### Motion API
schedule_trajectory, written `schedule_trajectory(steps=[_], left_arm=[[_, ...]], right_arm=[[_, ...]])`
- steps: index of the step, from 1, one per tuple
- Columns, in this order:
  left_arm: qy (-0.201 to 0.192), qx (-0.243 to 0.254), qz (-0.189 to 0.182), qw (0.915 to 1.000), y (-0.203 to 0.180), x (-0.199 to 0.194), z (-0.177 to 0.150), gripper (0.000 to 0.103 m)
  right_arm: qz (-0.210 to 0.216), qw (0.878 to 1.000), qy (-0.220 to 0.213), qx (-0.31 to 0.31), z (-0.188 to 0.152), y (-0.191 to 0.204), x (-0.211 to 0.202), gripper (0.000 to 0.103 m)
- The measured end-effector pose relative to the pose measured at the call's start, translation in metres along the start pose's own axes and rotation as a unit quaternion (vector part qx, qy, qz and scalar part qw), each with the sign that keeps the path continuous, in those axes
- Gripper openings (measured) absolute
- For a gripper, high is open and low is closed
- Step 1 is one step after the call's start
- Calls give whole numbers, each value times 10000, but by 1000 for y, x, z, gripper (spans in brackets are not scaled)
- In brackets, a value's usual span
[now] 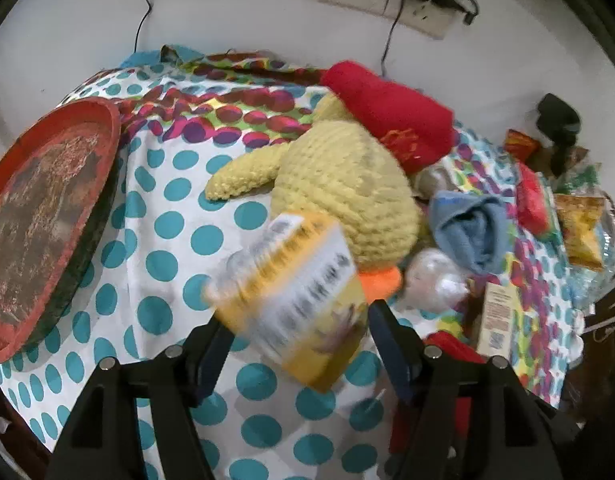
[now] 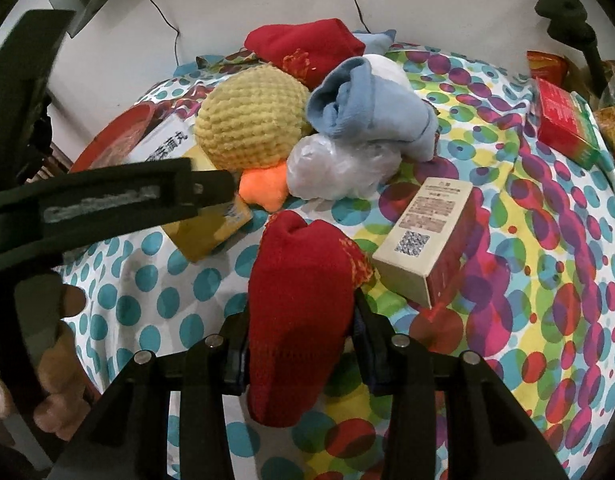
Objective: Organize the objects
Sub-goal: 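Grasp and lift the yellow medicine box with the left gripper while the right holds the sock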
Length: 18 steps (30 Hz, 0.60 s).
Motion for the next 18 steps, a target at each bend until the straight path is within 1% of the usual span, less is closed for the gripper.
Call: schedule_trajectory(steps=[2,4,7,9,10,12,15,16,17,18], left_arm=[[45,-172,-156,9997,2,6,3,69],[24,-250,-157,9996,3,7,6,70],[32,-215,-116,9997,4,11,8,69],[27,-298,-304,9991,7,13,6,69],[32,-309,-313,9990,8,13,5,69],[-29,-267,-376,9989,9,10,3,69],[-107,-77,-391,9991,8,4,-2,67],[-126,-17,-445,9989,7,2,-4,66],[-133,74,-492,9987,6,0,-6,59],[-154,142,-540,9983,5,-2,-8,48]], right_arm=[[17,10000,-10,1,1,1,1,38],[28,10000,-10,-20,1,2,2,38],[45,10000,-5,-27,3,2,4,38],[45,10000,-3,-26,3,3,4,38],[36,10000,1,-36,3,4,4,38],[31,10000,1,-23,3,3,5,38],[10,10000,6,-38,3,4,5,38],[-1,10000,7,-36,3,5,6,38],[-17,10000,7,-41,3,5,6,38],[-25,10000,7,-25,2,5,6,38]])
Point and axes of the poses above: each gripper's, at about its wrist camera, not at the fingertips, and x roughly the way its jaws point, y to its left, z to its top, the point moved 5 cm from there along x, roughly the way its jaws point, and after that the axes turned 1 degree about z, right-handed, at the moved point
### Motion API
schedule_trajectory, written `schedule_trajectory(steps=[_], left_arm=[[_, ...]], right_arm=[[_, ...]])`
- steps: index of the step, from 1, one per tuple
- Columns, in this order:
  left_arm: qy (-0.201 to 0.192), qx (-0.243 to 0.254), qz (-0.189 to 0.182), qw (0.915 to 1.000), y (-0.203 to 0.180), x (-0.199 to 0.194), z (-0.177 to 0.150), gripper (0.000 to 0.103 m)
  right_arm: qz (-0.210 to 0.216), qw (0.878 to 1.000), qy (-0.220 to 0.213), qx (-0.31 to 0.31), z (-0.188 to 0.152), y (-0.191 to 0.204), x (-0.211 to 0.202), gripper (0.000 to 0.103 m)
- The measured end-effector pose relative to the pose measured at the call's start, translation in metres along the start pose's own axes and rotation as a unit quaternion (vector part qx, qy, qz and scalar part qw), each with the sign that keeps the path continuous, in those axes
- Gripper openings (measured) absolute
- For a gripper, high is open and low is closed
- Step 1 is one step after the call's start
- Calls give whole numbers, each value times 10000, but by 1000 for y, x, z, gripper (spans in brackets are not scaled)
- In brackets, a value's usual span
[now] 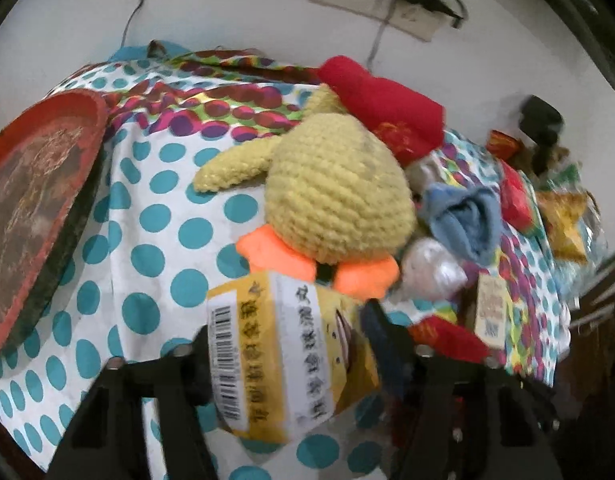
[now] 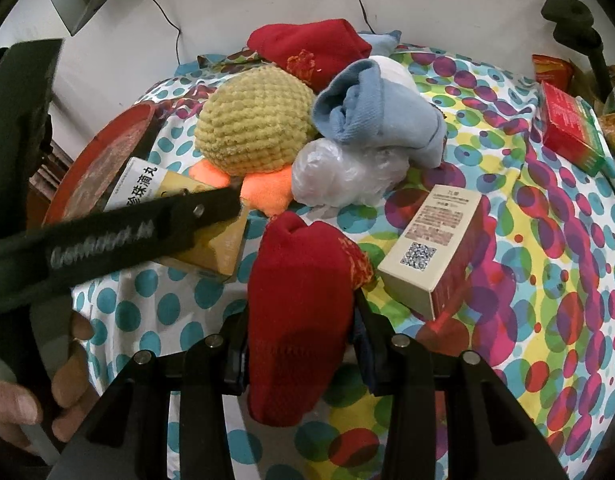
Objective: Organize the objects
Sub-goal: 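Grasp and lift the yellow medicine box with the left gripper while the right holds the sock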
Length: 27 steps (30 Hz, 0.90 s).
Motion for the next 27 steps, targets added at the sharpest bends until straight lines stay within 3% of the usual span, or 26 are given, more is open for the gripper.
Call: schedule_trajectory(steps=[2,3,13,22,27], left_arm=[[18,154,-85,9998,-3,-2,-4,33],[56,178,-109,9998,-3,-1,-5,31],[-96,274,-239,9993,-2,-16,-3,30],[-213,444,-63,9988,13,-31,2,30],[-337,582,210,9975,31,-43,7,30]], right_arm=[[-13,10000,7,14,0,0,1,38],[-9,10000,9,23,-1,-1,1,38],[-124,9999,45,23,-3,0,2,38],[-299,9995,38,-39,-2,5,3,38],[-347,9994,63,-57,-1,7,4,38]])
Point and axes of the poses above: each gripper's, at about its wrist camera, not at the fingertips, and x roughly the way its jaws point, y to its left, z to its top, the point moved 5 cm from there along x, roughly the way its jaws point, and after that the axes turned 1 degree about z, right-handed, at the moved point
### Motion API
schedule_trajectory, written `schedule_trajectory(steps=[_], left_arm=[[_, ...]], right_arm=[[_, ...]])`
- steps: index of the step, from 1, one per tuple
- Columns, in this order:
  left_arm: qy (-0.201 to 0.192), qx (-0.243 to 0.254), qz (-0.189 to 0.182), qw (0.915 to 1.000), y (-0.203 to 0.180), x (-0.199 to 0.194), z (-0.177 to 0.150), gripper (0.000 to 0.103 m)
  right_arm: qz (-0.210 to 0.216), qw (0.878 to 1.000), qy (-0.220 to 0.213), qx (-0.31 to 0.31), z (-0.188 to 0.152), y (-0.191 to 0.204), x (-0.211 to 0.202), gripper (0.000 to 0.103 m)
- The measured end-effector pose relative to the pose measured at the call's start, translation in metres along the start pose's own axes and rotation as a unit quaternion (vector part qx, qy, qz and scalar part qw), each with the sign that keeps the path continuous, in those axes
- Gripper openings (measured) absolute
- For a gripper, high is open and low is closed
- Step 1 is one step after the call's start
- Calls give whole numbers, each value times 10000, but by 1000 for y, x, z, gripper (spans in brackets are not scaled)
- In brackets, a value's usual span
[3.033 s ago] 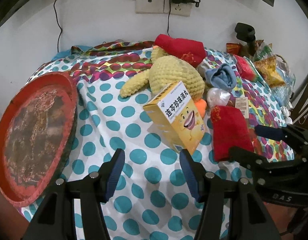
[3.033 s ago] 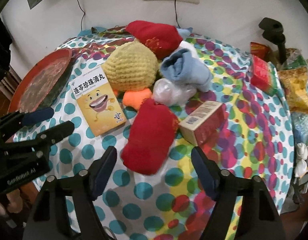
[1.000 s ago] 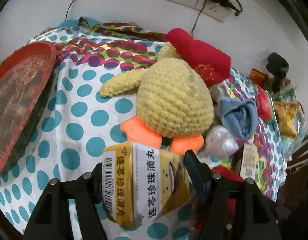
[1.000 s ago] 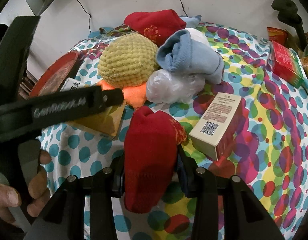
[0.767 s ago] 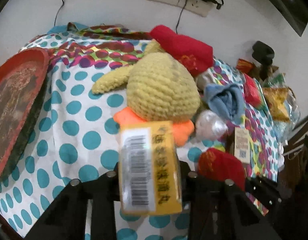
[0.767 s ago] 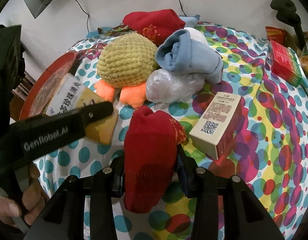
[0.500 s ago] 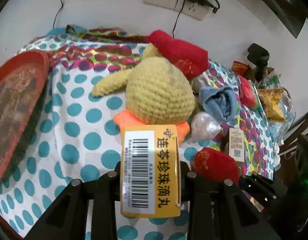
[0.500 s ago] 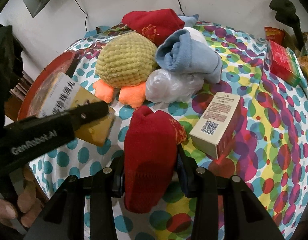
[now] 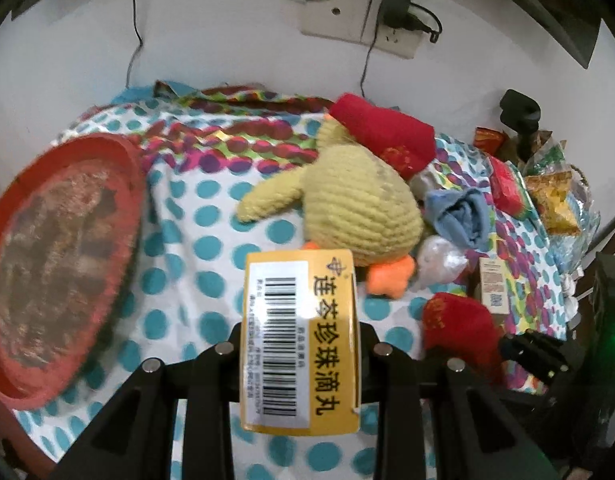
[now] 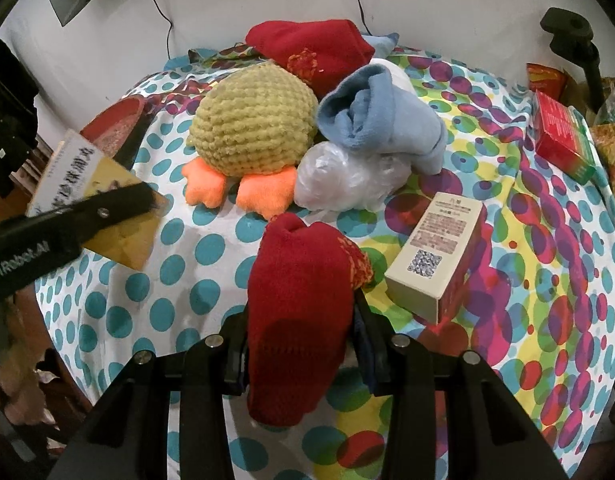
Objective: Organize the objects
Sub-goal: 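Grasp and lift the yellow medicine box with the left gripper while the right holds the sock, then carry the yellow box over the red tray and open the left gripper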
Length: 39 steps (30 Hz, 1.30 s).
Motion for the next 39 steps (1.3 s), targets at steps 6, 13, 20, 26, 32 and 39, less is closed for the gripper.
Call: schedule_trajectory(steps=[6,13,20,26,32,39], left_arm=[[-191,-105,320,9993,43,-17,10,30],[-319,-433,768,9956,108,-30,20,30],[-411,-682,1296,9884,182,-37,35,30],[-336,-852,1608,9827,239,-32,44,30],[-191,-953,1755,9797,283,-24,54,30],[64,-1011,1822,9780,322,-3,64,30]], right_arm=[[-87,10000,17,-29,2,3,2,38],[-110,9999,35,-49,2,3,3,38],[-217,9997,56,-90,2,5,2,38],[-278,9995,104,-86,1,6,3,39],[-357,9992,144,-75,1,7,5,40],[-422,9989,182,-60,1,9,6,40]])
Point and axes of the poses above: each gripper's, at about its wrist camera, not at the fingertips, and x roughly the way its jaws point, y to its left, z to its top, the point moved 5 cm from there along x, roughly the way its jaws point, and after that the axes turned 1 degree about z, right-handed, at the moved point
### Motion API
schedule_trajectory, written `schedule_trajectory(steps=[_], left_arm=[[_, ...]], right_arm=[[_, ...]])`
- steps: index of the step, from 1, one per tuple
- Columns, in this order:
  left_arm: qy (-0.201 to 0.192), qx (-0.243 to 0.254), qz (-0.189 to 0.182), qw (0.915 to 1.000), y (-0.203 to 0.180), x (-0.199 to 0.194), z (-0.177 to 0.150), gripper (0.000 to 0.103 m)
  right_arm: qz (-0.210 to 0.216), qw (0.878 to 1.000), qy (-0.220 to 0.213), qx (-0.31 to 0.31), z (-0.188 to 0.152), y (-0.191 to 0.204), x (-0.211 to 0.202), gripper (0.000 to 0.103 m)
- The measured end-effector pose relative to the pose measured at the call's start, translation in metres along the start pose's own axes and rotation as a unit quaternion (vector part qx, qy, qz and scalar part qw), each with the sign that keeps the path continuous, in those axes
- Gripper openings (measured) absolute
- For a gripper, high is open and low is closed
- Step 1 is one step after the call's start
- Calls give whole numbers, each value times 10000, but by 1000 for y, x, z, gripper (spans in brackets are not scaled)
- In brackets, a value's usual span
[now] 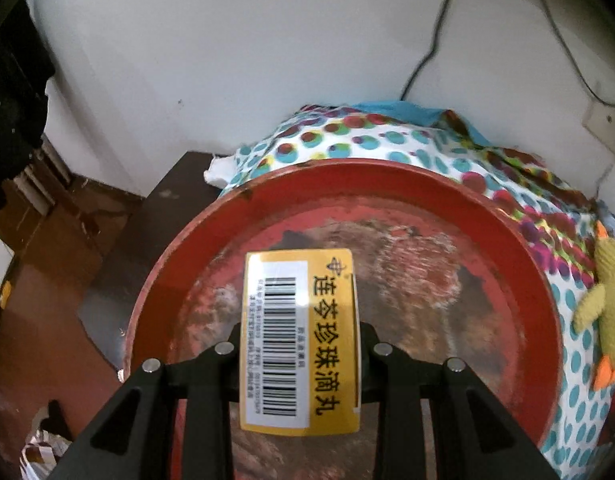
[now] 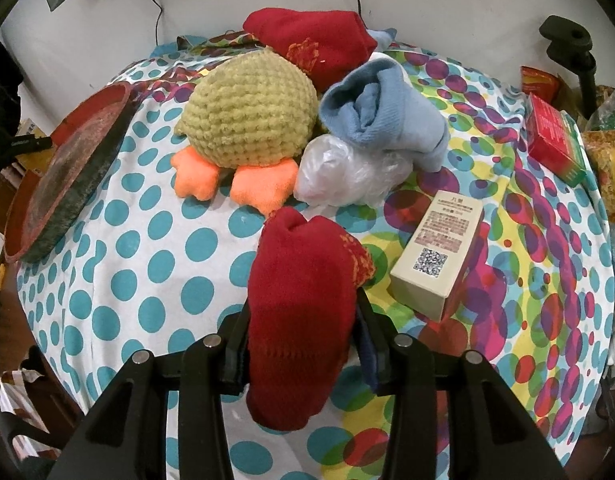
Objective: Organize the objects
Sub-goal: 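Carry the yellow box over the red tray and open the left gripper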
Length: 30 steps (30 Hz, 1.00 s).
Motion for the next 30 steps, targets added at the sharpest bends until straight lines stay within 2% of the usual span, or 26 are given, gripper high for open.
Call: schedule_trajectory(steps=[7,13,20,22,28,30], left_arm=[[203,-133,-139,9996,20,24,7,30],[202,-79,-37,9998,32,33,9,30],[272,-255,-89,9993,47,40,9,30],[241,-249,-1,9994,49,40,9,31],[202,-160,-105,9996,49,36,8,31],[211,-176,-187,9994,51,34,8,34]], right_arm=[[-136,9999,17,-53,0,3,2,41],[-180,9998,40,-31,0,4,2,41],[-202,9998,39,-50,0,4,2,43],[-208,9998,38,-59,0,3,2,43],[-212,9997,34,-66,0,4,3,44],[-231,9997,34,-82,0,3,3,44]])
Point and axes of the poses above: each gripper's, at about its wrist camera, not at the fingertips, and x roughly the way its jaws point, y to its left, z to its top, the point moved 5 cm from there along x, roughly the way its jaws point, and after that the axes turned 1 degree about z, right-handed, at the moved point
